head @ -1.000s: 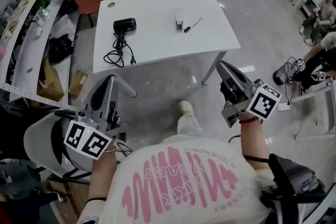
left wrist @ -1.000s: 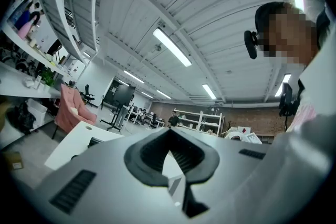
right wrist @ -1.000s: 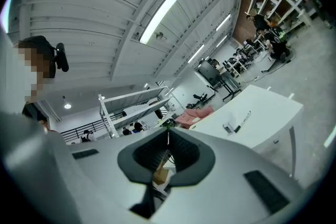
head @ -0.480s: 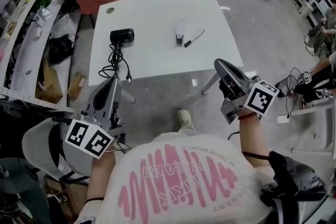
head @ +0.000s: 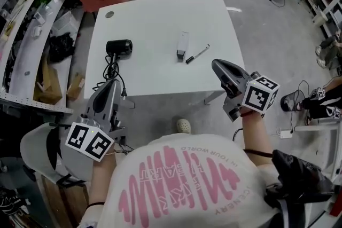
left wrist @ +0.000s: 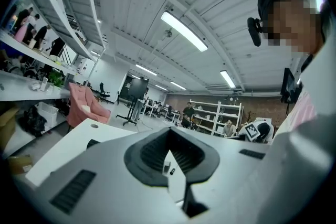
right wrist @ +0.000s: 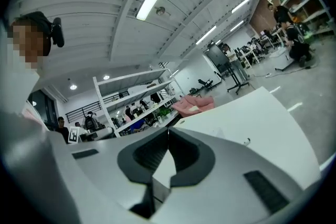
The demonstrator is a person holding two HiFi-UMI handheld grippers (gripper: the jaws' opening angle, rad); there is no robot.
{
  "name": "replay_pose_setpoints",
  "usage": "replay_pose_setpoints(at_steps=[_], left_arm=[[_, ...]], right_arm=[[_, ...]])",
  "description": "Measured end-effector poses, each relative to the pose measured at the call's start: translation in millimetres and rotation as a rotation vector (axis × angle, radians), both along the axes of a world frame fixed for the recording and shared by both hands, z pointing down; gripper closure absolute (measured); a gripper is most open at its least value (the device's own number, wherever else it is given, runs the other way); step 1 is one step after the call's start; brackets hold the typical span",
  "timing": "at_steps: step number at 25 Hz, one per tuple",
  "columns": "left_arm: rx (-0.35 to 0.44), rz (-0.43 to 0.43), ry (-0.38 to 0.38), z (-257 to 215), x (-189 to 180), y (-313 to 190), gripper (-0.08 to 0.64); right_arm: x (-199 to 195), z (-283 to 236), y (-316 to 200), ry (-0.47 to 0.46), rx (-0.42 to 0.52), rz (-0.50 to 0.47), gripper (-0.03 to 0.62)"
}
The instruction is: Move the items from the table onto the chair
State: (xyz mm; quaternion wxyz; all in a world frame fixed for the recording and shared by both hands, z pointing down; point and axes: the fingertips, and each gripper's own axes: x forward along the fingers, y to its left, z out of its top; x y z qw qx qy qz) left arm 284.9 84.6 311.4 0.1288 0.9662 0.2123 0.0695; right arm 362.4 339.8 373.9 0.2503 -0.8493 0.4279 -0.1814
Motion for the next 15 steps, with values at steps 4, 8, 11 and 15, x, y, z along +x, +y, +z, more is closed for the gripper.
replay_pose_setpoints(at_steps=[4,8,11,15], left_arm=[[-0.011,-0.038,-0.019,11.1,15.1,-4.3,0.551],[-0.007,-0.075,-0.053,32.0,23.4,-12.7,0.551],[-0.061,-0.119,-0.076,39.1,29.8,-17.4,0.551],[-0.033,-0.173,-0.105,34.8,39.3,-25.6,0.551]], right_arm=[[35.4,11.9,0.2,-0.060,0.071,-0.009,0.575],[58.7,39.7,-2.1,-0.011,-0.070,-0.037,0.575],[74.5,59.6,-4.8,0.014,-0.179,-0.108,0.572],[99.9,90.2,-12.1,0.046,-0.407,-0.247,0.509]])
